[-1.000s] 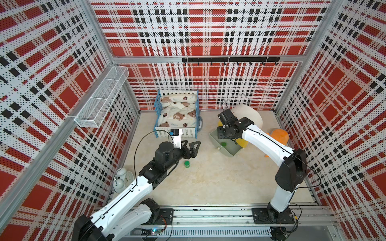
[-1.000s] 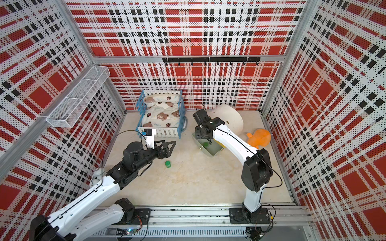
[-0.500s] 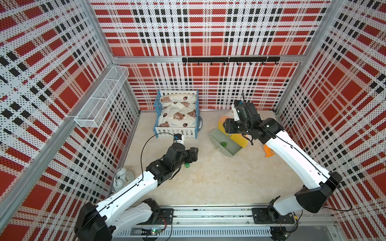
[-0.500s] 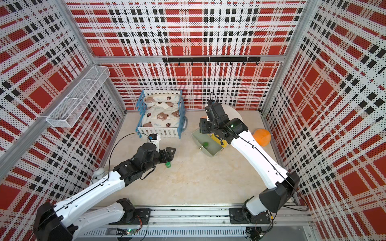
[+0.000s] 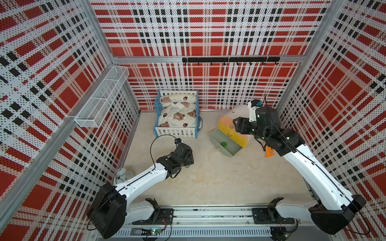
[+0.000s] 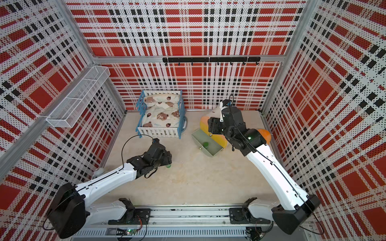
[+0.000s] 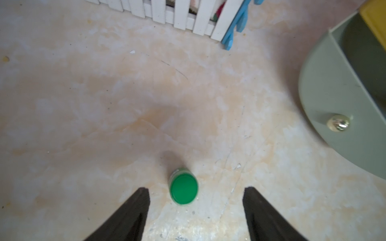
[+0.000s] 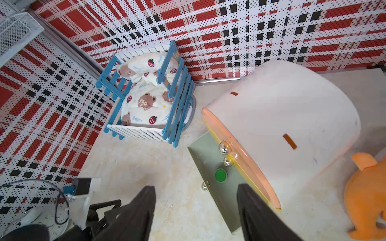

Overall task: Put the paint cans in the drawer according to color
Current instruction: Adjust the paint can at the center of the board.

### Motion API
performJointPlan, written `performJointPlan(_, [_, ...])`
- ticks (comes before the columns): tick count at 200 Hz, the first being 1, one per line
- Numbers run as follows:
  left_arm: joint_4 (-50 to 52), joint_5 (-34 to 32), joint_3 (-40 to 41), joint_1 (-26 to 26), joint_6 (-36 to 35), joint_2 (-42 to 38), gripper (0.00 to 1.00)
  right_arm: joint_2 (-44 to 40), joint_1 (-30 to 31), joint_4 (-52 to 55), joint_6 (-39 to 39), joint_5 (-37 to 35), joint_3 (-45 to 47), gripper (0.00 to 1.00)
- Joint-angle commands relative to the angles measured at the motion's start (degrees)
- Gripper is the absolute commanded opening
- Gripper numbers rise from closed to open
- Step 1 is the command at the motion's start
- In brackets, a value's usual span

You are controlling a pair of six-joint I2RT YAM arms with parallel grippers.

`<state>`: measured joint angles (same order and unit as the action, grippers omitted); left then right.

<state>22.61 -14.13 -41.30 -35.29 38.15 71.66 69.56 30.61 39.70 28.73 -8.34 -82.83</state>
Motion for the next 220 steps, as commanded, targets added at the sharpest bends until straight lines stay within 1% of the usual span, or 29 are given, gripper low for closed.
performJointPlan(1, [0.29, 2.53, 0.96, 1.16, -2.21, 2.54, 0.73, -5.4, -1.09, -6.39, -0.43, -2.49, 5.81, 0.73])
performJointPlan(15, [0.09, 2.68, 1.13, 1.99, -2.6, 4.2, 0.71, -7.14, -1.82, -7.1, 0.09, -2.92, 8.68, 0.75])
performJointPlan(43, [-0.8, 3.04, 0.85, 2.61, -3.15, 7.0, 0.71, -8.57, -2.57, -8.03, -0.43, -3.17, 12.69, 0.76])
performJointPlan(65, [-0.87, 3.14, 0.13, 2.77, -3.61, 9.42, 0.71, -8.97, -3.05, -8.23, -0.69, -3.18, 14.08, 0.76])
performJointPlan(101, [-0.9, 3.62, -0.52, 2.11, -3.7, 12.04, 0.66, -9.56, -3.3, -8.62, -0.69, -3.22, 15.22, 0.76])
performJointPlan(159, [-0.08, 2.69, -1.93, 0.18, -3.7, 14.28, 0.62, -10.13, -3.94, -8.32, -0.72, -3.18, 16.2, 0.76])
performJointPlan(193, [0.43, 2.39, -2.54, -0.16, -3.61, 13.36, 0.61, -10.22, -4.31, -8.1, -0.86, -3.22, 16.5, 0.76])
performJointPlan(212, [0.41, 2.22, -2.39, 0.2, -3.7, 13.06, 0.58, -10.11, -4.42, -8.16, -0.78, -3.18, 16.56, 0.76])
performJointPlan(220, [0.35, 2.44, -2.47, 0.47, -3.78, 12.98, 0.54, -10.1, -4.43, -8.23, -0.7, -3.18, 16.56, 0.76])
